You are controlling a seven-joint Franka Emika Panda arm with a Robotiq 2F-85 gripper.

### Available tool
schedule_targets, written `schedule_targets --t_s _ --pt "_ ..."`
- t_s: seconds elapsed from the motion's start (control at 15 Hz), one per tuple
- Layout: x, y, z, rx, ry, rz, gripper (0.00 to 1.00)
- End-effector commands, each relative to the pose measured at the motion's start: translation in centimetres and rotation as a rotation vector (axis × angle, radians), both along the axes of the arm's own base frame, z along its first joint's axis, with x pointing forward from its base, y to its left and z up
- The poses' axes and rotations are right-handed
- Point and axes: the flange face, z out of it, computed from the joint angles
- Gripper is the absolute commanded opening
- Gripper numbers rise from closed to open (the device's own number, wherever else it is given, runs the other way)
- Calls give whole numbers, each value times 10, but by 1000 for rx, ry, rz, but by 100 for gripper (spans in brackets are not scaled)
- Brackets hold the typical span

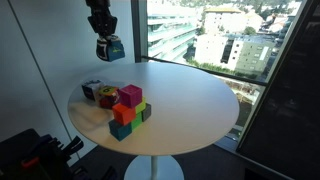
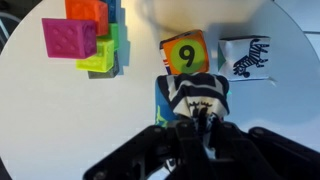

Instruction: Put the plushy cube with number 4 on top of the pink block

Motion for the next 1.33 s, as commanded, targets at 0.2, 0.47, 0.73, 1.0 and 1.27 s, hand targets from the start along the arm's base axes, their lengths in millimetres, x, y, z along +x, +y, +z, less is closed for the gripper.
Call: schedule_targets --t_s 0.2,0.47,0.73,1.0,1.27 --pt "0 0 0 0 1 0 7" --pt "-1 -8 10 -16 -9 -9 7" --pt "-3 -21 18 -32 -15 -23 7" --pt "-6 -39 22 -29 -18 -51 7" --pt "-11 -59 23 -11 -17 -86 7"
